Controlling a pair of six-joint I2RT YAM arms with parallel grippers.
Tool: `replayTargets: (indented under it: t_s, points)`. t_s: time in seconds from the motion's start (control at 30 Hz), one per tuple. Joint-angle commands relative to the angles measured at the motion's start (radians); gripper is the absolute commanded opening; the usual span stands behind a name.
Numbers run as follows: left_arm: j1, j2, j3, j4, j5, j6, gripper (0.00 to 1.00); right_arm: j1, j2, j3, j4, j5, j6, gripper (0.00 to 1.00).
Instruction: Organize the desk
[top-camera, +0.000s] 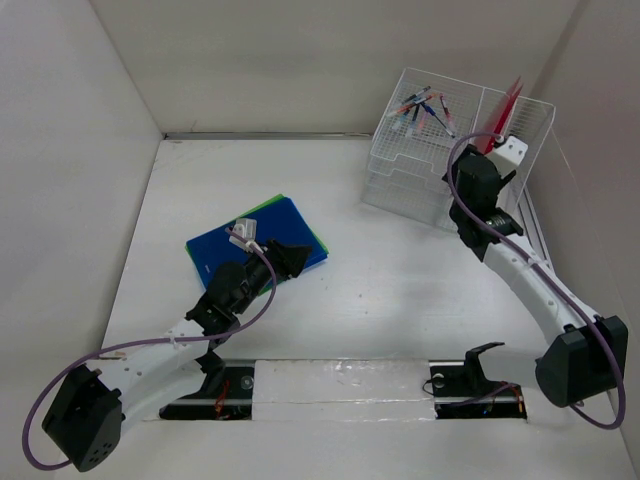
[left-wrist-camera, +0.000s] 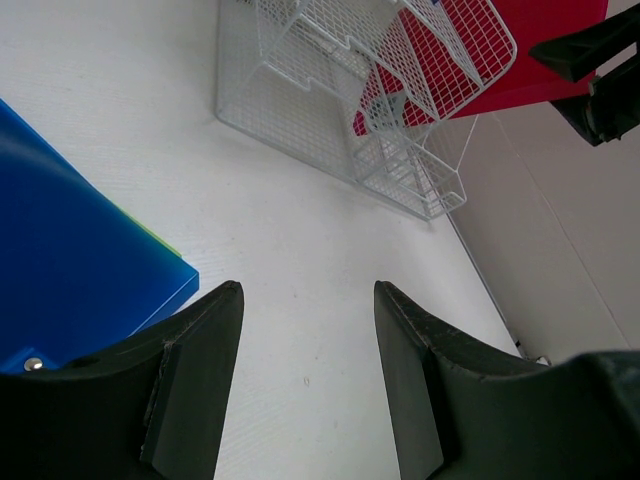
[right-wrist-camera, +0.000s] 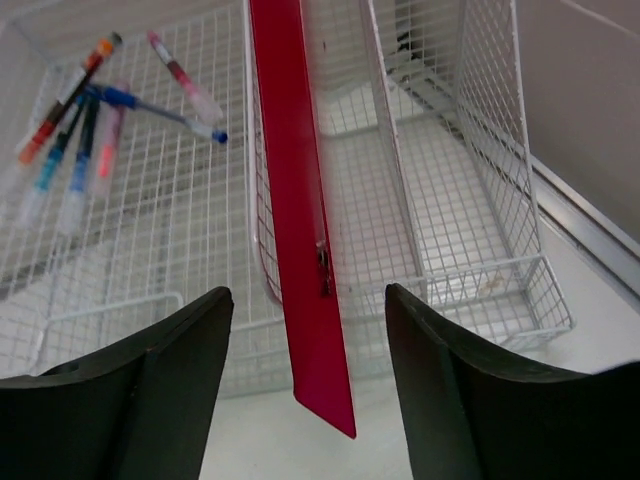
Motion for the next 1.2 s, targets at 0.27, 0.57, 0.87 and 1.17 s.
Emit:
replayTargets:
  t_s: [0.27,0.57,0.87,1.17]
  points:
    - [-0.005,-0.001,0.001,0.059,0.005,0.007,0.51,-0.033,0.025,0.060,0.101,0.070,-0.005,0.08]
    - [-0.005,0.006,0.002,0.067,0.015,0.005,0.51,-0.095,-0.027,0.246,-0.149,-0.068,-0.054,0.00]
    - [-0.005,0.005,0.001,0.065,0.014,0.005,0.51,-0.189,0.147,0.419,-0.384,-0.291,-0.070,0.00]
    - [-0.005,0.006,0.002,0.067,0.014,0.005,0.51,-0.264,0.234,0.510,-0.476,-0.461,-0.045,0.00]
